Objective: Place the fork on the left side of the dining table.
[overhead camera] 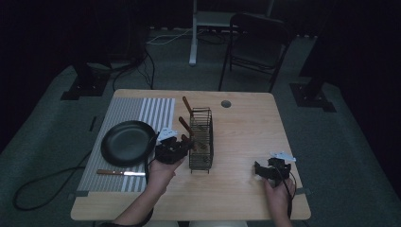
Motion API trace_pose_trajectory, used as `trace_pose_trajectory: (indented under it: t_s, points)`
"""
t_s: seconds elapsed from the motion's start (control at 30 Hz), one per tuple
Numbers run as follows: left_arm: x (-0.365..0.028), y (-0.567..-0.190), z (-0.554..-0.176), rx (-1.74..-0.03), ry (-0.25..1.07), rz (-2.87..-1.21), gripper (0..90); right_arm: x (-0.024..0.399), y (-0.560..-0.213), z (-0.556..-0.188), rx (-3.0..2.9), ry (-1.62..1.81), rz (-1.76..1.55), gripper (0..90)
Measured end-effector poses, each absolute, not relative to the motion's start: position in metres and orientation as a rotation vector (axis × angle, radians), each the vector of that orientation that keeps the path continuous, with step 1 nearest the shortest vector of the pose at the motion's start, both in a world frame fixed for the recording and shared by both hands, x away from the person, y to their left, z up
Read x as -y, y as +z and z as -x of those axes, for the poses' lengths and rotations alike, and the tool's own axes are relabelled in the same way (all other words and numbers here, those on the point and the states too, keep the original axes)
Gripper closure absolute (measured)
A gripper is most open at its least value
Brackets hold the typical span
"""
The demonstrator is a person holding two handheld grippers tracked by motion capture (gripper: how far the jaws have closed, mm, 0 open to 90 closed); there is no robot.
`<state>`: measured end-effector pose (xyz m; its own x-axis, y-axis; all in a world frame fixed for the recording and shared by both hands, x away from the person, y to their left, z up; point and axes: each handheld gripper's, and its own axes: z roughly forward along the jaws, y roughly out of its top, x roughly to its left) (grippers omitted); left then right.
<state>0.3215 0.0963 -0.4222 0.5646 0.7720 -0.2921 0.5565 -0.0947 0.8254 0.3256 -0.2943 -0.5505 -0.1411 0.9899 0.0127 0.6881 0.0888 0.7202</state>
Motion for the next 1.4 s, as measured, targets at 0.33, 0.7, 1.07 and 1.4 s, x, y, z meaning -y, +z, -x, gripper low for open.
trace_pose_trajectory:
  t_s: [0.33, 0.7, 1.07, 1.4]
  points:
    - [-0.105, -0.416, -0.318, -1.094, 0.265, -1.724, 80.7, 0.294, -0.55, -0.326, -1.887, 0.814, -1.644, 11.5]
    - [-0.12, -0.386, -0.308, -1.035, 0.27, -1.684, 80.8, 0.295, -0.55, -0.326, -1.889, 0.812, -1.642, 11.5]
    - [-0.142, -0.362, -0.3, -1.024, 0.299, -1.638, 80.8, 0.294, -0.55, -0.326, -1.888, 0.813, -1.643, 11.5]
    - [-0.175, -0.344, -0.3, -1.049, 0.35, -1.558, 80.8, 0.294, -0.55, -0.326, -1.888, 0.813, -1.641, 11.5]
